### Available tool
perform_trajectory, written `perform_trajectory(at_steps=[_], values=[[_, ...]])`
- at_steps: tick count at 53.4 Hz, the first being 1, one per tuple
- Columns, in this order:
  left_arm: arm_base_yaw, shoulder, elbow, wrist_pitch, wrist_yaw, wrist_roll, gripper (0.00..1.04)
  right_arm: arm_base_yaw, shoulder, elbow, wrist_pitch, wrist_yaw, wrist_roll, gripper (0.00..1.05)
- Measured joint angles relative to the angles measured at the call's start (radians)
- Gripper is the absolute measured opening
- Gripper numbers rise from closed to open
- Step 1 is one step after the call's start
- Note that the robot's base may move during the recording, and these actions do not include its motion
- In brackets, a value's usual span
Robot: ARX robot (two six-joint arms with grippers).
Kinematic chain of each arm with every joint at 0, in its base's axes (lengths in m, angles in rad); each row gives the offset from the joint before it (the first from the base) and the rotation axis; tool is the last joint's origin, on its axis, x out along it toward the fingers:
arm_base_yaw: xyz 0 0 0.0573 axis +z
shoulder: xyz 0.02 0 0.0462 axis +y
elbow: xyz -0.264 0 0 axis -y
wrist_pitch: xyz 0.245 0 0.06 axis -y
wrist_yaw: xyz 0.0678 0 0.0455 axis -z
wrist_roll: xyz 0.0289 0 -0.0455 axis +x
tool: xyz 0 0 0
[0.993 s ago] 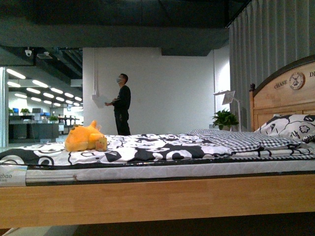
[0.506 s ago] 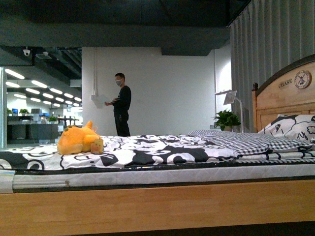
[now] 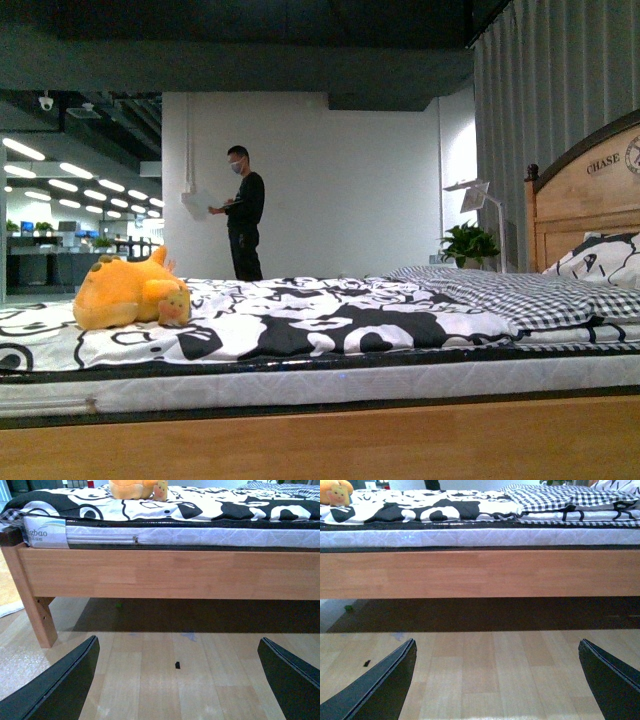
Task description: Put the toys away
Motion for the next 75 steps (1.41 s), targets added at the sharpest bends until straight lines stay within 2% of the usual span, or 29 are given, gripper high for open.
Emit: perform_trajectory(at_steps=[75], values=[[0.000,-0.002,0.000,0.000,0.000,0.000,0.98,0.000,0.000,0.000,0.000,0.001,0.000,0.98]])
